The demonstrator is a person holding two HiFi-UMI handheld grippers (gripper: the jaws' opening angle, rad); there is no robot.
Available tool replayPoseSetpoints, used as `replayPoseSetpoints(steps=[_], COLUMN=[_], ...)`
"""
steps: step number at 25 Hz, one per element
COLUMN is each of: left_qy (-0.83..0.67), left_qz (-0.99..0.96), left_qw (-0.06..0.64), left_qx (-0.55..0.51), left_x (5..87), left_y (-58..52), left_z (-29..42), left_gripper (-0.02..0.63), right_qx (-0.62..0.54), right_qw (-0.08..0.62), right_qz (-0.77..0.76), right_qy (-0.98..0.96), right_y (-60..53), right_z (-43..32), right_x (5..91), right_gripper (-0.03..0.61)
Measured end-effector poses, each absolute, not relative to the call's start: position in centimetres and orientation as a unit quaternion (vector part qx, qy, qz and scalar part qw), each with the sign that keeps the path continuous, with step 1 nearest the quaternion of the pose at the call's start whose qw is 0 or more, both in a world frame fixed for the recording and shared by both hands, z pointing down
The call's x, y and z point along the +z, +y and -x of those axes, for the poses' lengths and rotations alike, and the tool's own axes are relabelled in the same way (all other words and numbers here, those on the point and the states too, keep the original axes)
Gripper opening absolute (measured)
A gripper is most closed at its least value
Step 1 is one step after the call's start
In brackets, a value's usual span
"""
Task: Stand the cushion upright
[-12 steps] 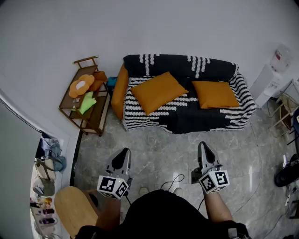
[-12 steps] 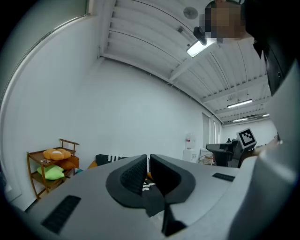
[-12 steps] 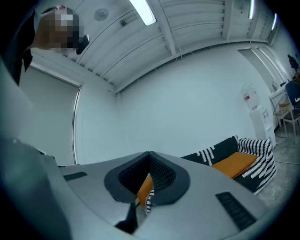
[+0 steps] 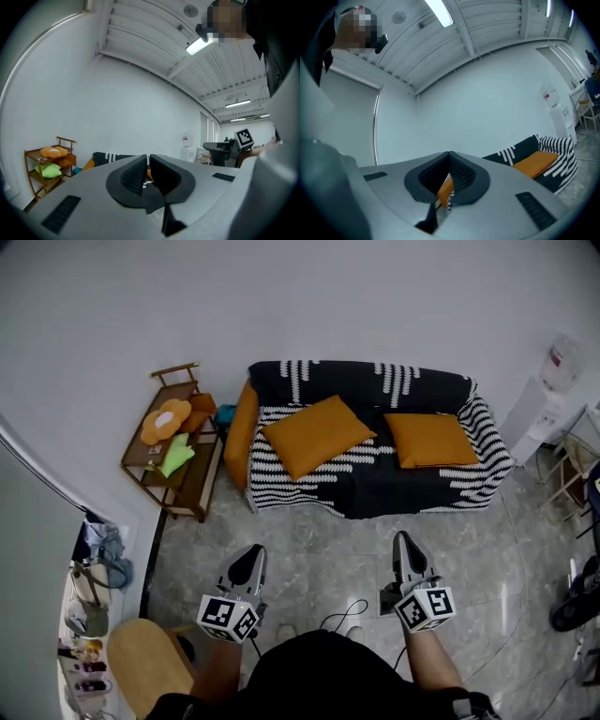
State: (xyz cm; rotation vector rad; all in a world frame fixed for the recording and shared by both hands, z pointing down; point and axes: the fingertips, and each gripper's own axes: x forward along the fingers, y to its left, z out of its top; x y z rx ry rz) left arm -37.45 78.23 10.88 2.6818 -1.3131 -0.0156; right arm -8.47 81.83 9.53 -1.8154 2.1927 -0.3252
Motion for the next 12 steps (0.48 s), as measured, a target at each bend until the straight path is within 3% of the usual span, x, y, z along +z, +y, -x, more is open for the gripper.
replayPoseSetpoints(steps=[8,9,10,11,12], left_qy=[-0.431,-0.428,-0.426,-0.427,-0.431], left_qz=[-0.898,-0.899,-0.899,-0.898,-0.896], left_qw=[0.080,0.087,0.095,0.100,0.103], left_qx=[-0.022,-0.023,-0.023,-0.025,-0.030], left_x=[10.1,10.0,10.1,10.1,10.0], left_y=[79.1,79.0,79.0,79.1,79.2], left_z=[34.5,34.0,33.5,33.0,32.5], left_gripper=[0.047,0.147,0.244,0.270,0.273], right_qx=[-0.092,-0.092,-0.096,-0.100,-0.102], right_qw=[0.165,0.166,0.168,0.169,0.171], right_qz=[0.593,0.584,0.576,0.572,0.571], right_qy=[0.783,0.789,0.794,0.796,0.796], right_y=[83.3,83.3,83.2,83.3,83.3], right_z=[6.8,6.8,6.7,6.5,6.1], right_x=[8.6,8.5,8.5,8.6,8.8], right_gripper=[0.034,0.052,0.179,0.283,0.296])
